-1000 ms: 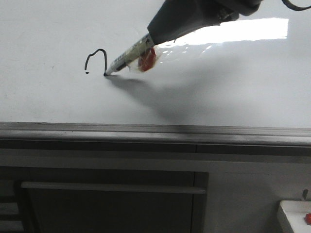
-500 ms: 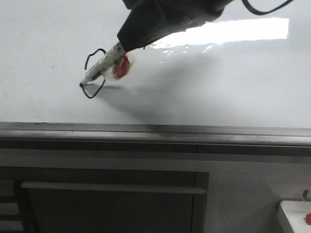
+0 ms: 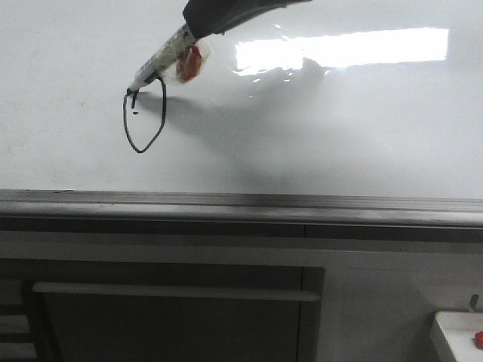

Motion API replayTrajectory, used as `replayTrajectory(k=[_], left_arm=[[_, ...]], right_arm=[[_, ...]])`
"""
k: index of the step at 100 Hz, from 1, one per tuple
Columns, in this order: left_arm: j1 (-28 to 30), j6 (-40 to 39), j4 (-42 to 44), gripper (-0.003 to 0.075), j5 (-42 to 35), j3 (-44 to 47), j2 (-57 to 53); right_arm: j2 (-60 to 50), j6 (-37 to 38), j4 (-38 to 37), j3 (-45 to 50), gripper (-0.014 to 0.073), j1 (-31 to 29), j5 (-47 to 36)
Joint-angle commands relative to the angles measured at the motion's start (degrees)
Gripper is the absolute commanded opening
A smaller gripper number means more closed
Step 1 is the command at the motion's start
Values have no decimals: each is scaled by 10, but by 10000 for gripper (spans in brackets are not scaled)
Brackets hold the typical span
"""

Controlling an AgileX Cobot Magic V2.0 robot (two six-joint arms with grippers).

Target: Write number 0 on whiteboard

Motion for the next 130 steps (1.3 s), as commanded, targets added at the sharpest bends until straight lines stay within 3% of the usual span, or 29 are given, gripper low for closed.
replayTrajectory(k=[1, 35, 50, 57, 74, 79, 99, 130], left_arm=[[3, -7, -6, 21, -47, -16, 5], [1, -7, -6, 22, -61, -18, 5], [-36, -7, 31, 38, -60, -18, 5], [-74, -7, 73, 80, -55, -17, 5], [-201, -6, 174, 305, -30, -12, 42], [-240, -6, 201, 337, -17, -12, 65], [-352, -3, 314, 312, 40, -18, 198], [-352, -3, 312, 312, 0, -87, 339]], right_arm=[[-28, 0, 0, -20, -57, -6, -34], [-52, -13, 0, -20, -57, 2, 21], [-78, -37, -31, -20, -57, 31, 74], [-78, -37, -49, -20, -57, 39, 108], [-78, -37, -59, -20, -57, 48, 158], [-78, -37, -59, -21, -57, 50, 161], [-78, -37, -81, -33, -57, 63, 176], [-78, -37, -89, -60, -57, 102, 204]])
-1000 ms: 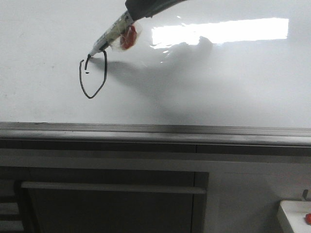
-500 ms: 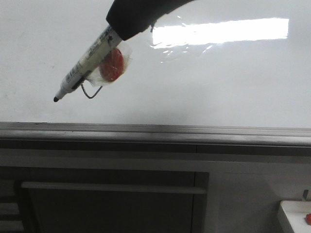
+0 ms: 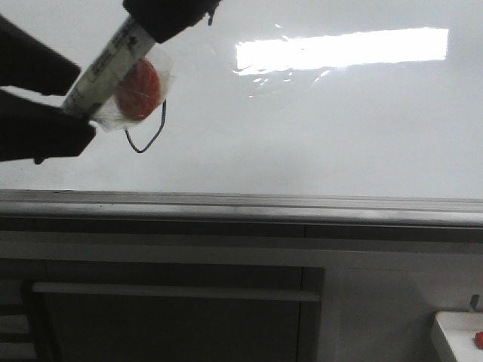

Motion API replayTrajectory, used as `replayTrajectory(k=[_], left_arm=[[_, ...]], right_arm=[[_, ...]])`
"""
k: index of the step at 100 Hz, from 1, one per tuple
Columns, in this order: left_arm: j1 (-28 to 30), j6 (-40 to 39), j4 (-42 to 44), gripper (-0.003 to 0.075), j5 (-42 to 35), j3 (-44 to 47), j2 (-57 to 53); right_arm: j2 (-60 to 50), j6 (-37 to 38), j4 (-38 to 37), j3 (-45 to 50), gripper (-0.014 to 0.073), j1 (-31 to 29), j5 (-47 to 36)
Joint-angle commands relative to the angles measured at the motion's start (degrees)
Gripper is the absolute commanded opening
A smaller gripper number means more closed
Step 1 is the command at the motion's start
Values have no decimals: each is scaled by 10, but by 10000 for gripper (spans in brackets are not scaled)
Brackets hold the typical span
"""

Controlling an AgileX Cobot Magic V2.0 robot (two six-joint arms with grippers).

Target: Write number 0 on whiteboard

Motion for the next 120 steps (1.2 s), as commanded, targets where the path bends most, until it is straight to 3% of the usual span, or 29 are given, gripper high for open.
replayTrajectory(k=[1, 24, 31, 44, 61, 66, 71, 77, 88, 103, 120], left_arm=[[-2, -3, -4, 312, -52, -36, 15], [-2, -3, -27, 300, -23, -42, 26], [-2, -3, -43, 217, -17, -42, 26], [-2, -3, -60, -18, -7, -42, 26], [-2, -3, -64, -20, -8, -42, 26], [-2, -3, -65, -20, -8, -42, 26], [-2, -7, -65, -20, -8, -42, 26], [-2, -8, -73, -20, -8, -42, 26], [-1, -8, -103, -20, -10, -42, 26], [69, -88, -161, -20, -34, -42, 27], [226, -173, -280, -20, -70, -42, 47]], right_arm=[[-17, -4, 4, -23, -57, 7, -19], [-17, -3, -3, -23, -57, 10, -19], [-18, -3, -3, -23, -57, 10, -19], [-18, -3, -3, -23, -57, 10, -19], [-18, -3, -1, -23, -49, 10, -29], [-18, -3, -1, -23, -3, 10, -26], [-18, -3, -1, -23, 101, 10, -26], [-18, -3, -8, -23, 342, 9, -35], [-18, 12, -15, -23, 664, -3, -83], [-22, 44, -16, -23, 605, -39, -118], [-35, 79, -16, -23, 554, -75, -111]])
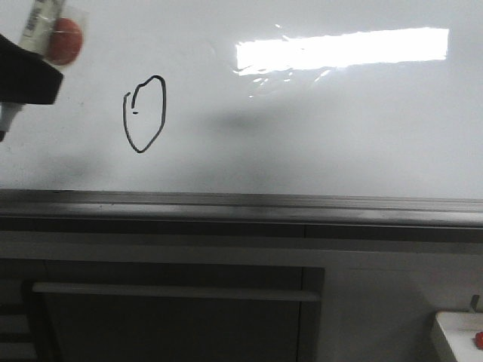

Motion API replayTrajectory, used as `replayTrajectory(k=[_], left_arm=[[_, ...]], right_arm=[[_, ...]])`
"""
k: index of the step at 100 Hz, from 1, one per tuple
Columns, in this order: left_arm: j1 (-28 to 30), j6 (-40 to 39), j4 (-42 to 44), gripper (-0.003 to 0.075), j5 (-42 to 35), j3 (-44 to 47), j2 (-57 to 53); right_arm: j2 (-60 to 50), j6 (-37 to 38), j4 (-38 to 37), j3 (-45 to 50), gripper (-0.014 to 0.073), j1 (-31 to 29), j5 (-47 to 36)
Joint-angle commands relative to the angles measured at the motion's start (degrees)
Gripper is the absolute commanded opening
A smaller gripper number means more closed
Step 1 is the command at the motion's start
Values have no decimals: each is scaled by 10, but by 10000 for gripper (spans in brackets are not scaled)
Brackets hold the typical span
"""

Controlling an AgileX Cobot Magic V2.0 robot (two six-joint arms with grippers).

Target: Write number 0 on whiteboard

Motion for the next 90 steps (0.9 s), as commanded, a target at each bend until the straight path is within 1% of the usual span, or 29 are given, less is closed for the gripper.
replayTrajectory(k=[1, 8, 16, 23, 36, 49, 60, 79, 84, 90], left_arm=[[70, -38, -80, -20, -64, -21, 10], [113, -38, -117, -20, -72, -22, 27], [130, -38, -126, -20, -70, -29, 52], [129, -38, -127, -20, -64, -37, 71], [123, -38, -133, -20, -29, -62, 108], [123, -38, -135, -20, -20, -81, 138], [123, -38, -137, -20, 13, -94, 147], [123, -38, -138, -20, 13, -101, 148], [123, -38, -138, -13, 13, -101, 148], [123, -38, -138, 31, 13, -101, 148]], right_arm=[[-24, 18, 6, -20, 552, -15, -32], [-27, 19, 6, -20, 542, -21, -23], [-27, 19, 6, -20, 535, -21, -16], [-27, 19, 7, -20, 534, -21, -14], [-27, 19, 7, -20, 534, -21, -13], [-27, 19, 7, -20, 534, -21, -7], [-27, 19, 7, -20, 534, -21, -6], [-27, 19, 7, -20, 534, -21, -5], [-27, 19, 7, -20, 534, -21, -3], [-27, 19, 7, -20, 534, -21, -3]])
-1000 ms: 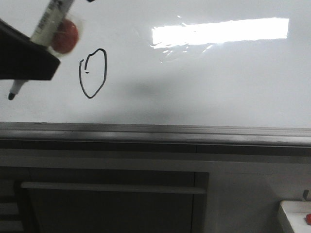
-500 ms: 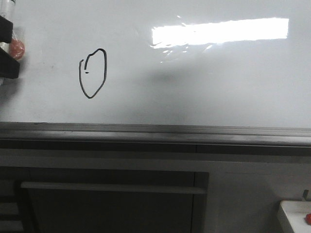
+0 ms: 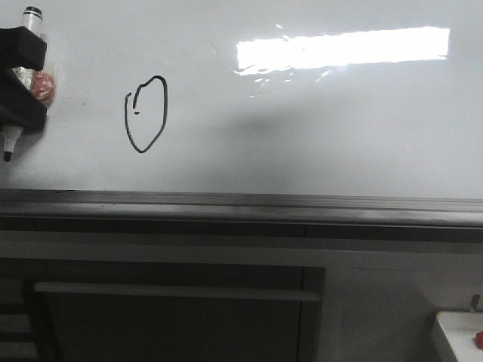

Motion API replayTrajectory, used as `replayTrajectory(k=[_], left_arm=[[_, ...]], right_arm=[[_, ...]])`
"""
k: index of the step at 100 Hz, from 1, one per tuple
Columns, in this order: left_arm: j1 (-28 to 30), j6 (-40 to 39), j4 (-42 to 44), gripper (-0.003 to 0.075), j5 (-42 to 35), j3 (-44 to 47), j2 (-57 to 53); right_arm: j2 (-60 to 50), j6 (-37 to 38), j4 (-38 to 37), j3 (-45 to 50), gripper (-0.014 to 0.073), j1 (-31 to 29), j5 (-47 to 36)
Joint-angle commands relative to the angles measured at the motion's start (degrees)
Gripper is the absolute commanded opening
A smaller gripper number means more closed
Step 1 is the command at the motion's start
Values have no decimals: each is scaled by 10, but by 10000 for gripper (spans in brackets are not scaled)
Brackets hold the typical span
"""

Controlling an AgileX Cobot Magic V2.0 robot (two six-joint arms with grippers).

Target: Write number 0 on whiteboard

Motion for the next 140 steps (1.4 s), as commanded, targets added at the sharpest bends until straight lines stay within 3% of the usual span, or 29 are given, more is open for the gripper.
replayTrajectory(k=[1, 22, 49, 56, 64, 66, 78, 95, 110, 140], left_arm=[[-3, -4, -6, 45, -31, -20, -3], [-3, -3, -6, 297, -21, -20, -10], [-3, 1, -6, 305, 16, -20, -65], [-4, 2, -6, 295, 32, -20, -94], [-15, 17, -2, 245, 30, -19, -136], [-20, 20, -2, 202, 26, -18, -149], [-48, 47, 0, -24, 15, -7, -234], [-72, 62, 14, -20, -21, 33, -360], [-73, 63, 83, -20, -55, 98, -475], [-73, 63, 97, -20, -43, 188, -649]], right_arm=[[-16, 1, 7, -20, 534, -3, -27], [-18, 1, 7, -20, 534, -3, -21], [-29, 6, 7, -20, 505, -3, 0], [-36, 38, 4, -18, 339, -9, 13], [-46, 42, 3, -16, -7, -24, 38], [-53, 42, 3, -12, -83, -28, 41], [-100, 42, 4, 24, -50, -36, 8], [-221, 35, 4, 130, -50, -36, -131], [-348, 35, 4, 250, -50, -36, -234], [-534, 35, 20, 428, -50, -36, -254]])
